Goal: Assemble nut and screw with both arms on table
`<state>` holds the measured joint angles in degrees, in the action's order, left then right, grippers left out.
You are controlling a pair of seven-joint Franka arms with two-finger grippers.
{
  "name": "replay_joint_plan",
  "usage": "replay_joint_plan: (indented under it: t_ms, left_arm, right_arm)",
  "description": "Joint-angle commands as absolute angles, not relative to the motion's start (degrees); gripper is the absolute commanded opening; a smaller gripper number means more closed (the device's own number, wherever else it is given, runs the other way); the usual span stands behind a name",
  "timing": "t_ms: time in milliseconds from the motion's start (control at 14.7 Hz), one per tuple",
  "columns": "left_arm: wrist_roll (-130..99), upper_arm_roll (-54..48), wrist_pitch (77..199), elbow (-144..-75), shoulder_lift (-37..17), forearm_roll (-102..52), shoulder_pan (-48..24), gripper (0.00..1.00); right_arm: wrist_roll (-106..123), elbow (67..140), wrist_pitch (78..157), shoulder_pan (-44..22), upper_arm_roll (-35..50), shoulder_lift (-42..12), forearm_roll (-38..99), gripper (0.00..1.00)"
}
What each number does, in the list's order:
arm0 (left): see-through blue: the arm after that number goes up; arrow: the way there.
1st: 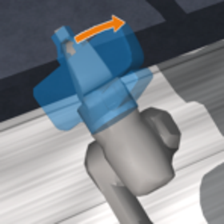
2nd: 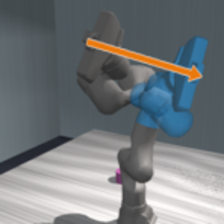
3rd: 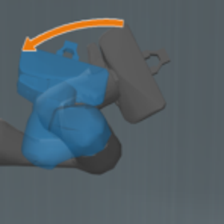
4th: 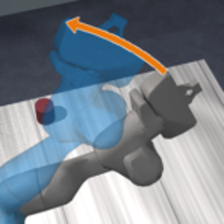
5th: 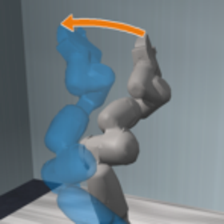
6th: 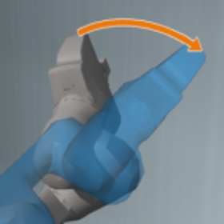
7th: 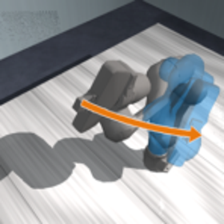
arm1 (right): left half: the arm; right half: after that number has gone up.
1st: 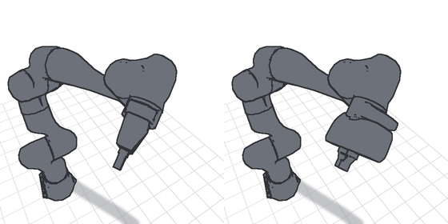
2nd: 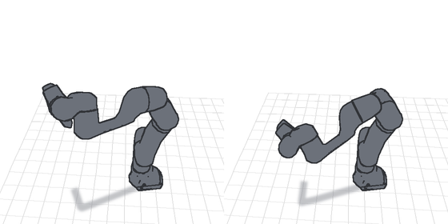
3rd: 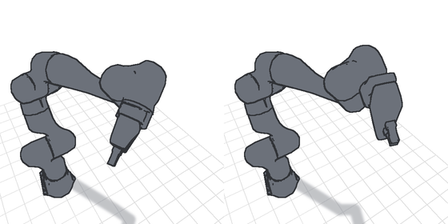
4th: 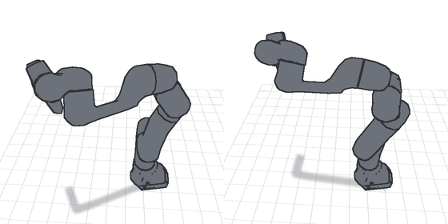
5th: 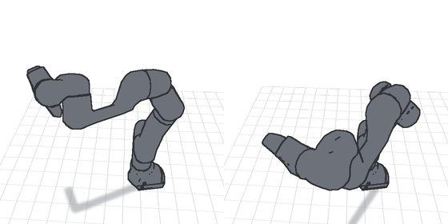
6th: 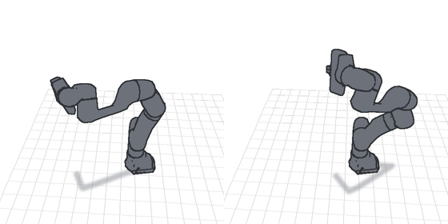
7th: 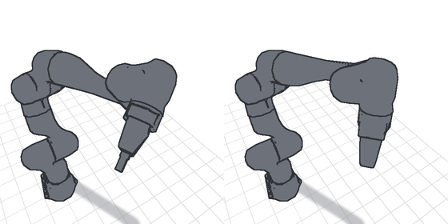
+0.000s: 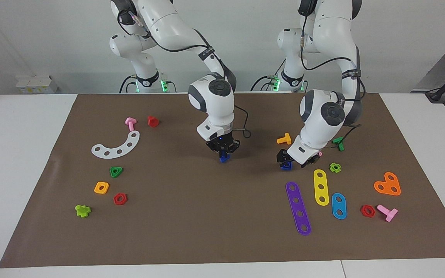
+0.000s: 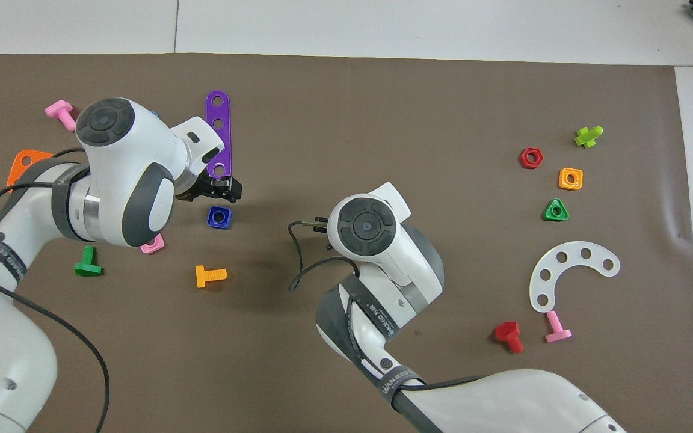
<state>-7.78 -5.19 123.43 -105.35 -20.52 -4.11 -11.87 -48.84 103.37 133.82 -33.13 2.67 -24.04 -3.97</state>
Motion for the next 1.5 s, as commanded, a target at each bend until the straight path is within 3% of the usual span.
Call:
replay_joint_plan:
  t_ms: [0, 409, 955, 1159, 1432]
  left_arm:
    - [-8.79, -4.22, 127.61, -109.59, -19.69, -3.52, -13.62, 0.89]
    - [-8.44, -4.31, 128.23, -111.88, -19.69, 0.44, -14.33, 0.84]
    - [-4.59, -4.39, 128.85, -113.29, -19.78, 3.16, -14.41, 0.67]
    - [-2.90, -4.39, 128.85, -113.12, -19.78, 3.16, -14.33, 0.48]
    - [-2.90, -4.48, 128.76, -112.50, -19.86, 3.16, -14.50, 0.01]
  right_arm:
    - [-49.31, 103.27, 132.98, -33.13, 2.73, -23.64, -5.45, 0.97]
    - [-49.04, 102.83, 131.32, -31.73, 2.81, -21.55, -5.19, 0.99]
    - [-37.12, 103.89, 119.37, -17.34, 2.81, -5.20, -3.35, 0.99]
    - [-27.80, 103.71, 113.57, -10.83, 2.81, -0.72, -0.97, 1.00]
    - [-17.51, 102.48, 106.80, -5.02, 2.29, 2.63, -0.44, 1.00]
